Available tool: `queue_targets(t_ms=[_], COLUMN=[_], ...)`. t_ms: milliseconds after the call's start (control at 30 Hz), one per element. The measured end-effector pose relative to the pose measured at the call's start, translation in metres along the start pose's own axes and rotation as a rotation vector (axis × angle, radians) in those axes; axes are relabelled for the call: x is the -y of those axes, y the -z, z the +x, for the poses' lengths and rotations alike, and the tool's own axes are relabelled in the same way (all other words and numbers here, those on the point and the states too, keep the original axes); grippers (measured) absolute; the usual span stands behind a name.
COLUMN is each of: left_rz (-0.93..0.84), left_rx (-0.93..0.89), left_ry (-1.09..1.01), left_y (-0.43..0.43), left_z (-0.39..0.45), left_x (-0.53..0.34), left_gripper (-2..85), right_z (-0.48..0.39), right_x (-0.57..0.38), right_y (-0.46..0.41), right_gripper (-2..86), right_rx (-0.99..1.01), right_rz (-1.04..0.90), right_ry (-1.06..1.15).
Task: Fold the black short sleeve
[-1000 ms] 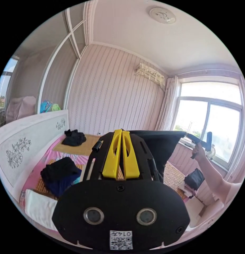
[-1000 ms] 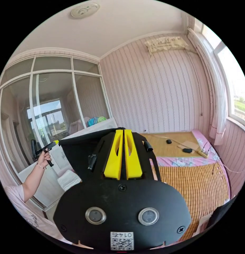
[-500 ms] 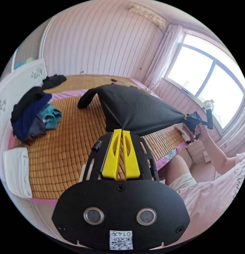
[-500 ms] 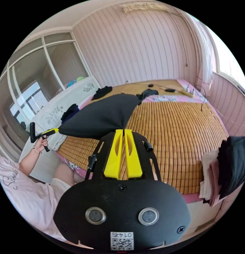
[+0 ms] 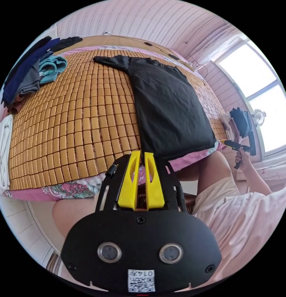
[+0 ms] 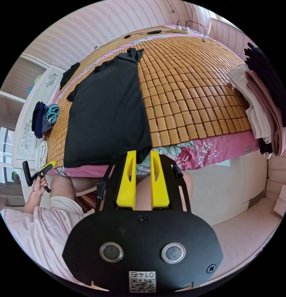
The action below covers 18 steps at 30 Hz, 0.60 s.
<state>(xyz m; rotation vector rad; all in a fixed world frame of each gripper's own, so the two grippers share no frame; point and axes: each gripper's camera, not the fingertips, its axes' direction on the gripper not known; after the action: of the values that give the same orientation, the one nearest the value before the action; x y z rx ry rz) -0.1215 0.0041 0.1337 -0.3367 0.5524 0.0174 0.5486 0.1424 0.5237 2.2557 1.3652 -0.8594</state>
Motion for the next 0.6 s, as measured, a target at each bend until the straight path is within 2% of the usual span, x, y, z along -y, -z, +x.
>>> queue_targets(t_ms=[100, 200, 233, 333, 467, 600], left_rz=[-0.043, -0.176, -0.193, -0.206, -0.194, -0.148], left_rx=[-0.007, -0.035, 0.005, -0.005, 0.035, -0.041], left_ry=[-0.031, 0.01, 0.036, 0.005, -0.019, 0.032], left_y=[-0.034, -0.083, -0.095, -0.103, -0.104, -0.099], left_z=[0.017, 0.02, 0.018, 0.013, 0.005, -0.009], left_x=[0.011, 0.022, 0.024, 0.028, 0.027, 0.022], left_gripper=[6.6, 7.5, 6.9, 4.4, -0.6, -0.9], right_z=[-0.008, -0.023, -0.027, -0.033, -0.026, -0.033], right_x=[0.007, 0.018, 0.021, 0.027, 0.014, 0.007], right_y=[-0.005, -0.018, -0.023, -0.047, -0.03, -0.02], right_gripper=[9.4, 10.0, 9.7, 7.4, 1.6, 1.1], right_rx=[0.002, 0.01, 0.007, -0.078, -0.154, -0.137], right_rz=[-0.006, -0.025, -0.042, -0.175, -0.115, -0.097], right_ry=[-0.005, 0.011, 0.02, 0.06, 0.052, 0.068])
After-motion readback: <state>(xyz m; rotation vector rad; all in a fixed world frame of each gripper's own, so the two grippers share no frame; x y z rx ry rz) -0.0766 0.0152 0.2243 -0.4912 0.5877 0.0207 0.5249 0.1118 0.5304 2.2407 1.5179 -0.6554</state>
